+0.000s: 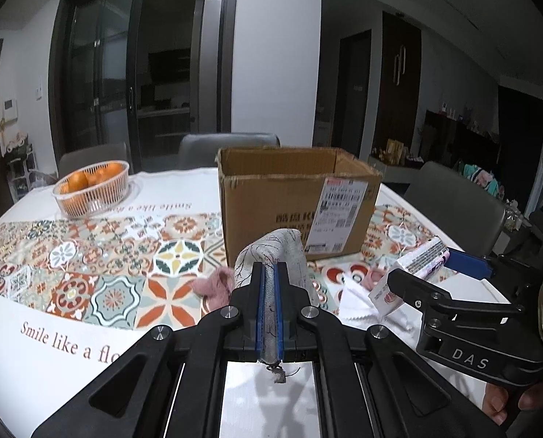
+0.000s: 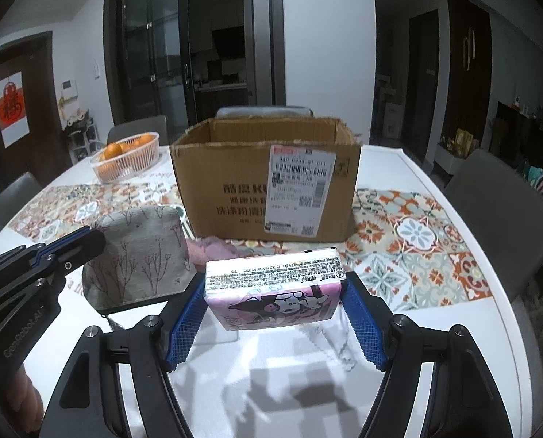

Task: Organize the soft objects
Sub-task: 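Lift the floral pouch and pink boxed item and carry them over the box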

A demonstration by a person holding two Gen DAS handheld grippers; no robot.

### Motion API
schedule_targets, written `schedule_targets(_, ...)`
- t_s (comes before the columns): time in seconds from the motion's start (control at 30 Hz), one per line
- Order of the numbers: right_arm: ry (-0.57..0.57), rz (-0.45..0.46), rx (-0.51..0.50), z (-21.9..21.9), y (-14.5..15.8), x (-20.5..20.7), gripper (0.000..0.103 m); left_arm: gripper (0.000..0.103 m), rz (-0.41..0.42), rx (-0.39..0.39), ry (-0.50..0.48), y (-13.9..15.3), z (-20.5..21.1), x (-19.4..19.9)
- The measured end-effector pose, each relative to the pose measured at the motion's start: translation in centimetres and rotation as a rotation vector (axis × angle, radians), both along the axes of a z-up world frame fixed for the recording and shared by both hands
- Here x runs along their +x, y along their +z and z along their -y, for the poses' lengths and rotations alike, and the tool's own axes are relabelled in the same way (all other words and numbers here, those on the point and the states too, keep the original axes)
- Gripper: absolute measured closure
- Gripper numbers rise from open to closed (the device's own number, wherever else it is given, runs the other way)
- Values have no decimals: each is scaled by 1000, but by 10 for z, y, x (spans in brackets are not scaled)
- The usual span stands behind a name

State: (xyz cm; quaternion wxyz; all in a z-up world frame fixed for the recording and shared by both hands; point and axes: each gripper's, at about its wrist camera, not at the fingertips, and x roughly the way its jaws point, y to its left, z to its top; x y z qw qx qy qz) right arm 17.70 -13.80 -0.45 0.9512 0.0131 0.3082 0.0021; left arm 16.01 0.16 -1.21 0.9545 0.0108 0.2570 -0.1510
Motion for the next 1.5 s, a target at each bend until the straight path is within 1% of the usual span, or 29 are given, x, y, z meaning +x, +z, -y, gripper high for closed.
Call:
schedule_targets(0.3, -10, 86, 2, 5, 24, 3, 29, 96, 73, -25, 8, 22, 1, 3)
schedule_targets(0.73, -16, 190, 6, 9, 54, 16, 29, 97, 190, -42, 4, 56, 3, 18)
schedule_targets(1.03, -24, 251, 0, 12, 72, 26, 29, 97, 237, -59, -2, 69, 5, 32)
schedule_targets(1.2, -24, 279, 3, 14, 81, 37, 29, 97, 273, -52, -3, 77, 7, 43)
schedule_targets(1.5, -32, 320, -3, 21, 91, 60, 29, 97, 309, -46, -10, 82, 11, 66)
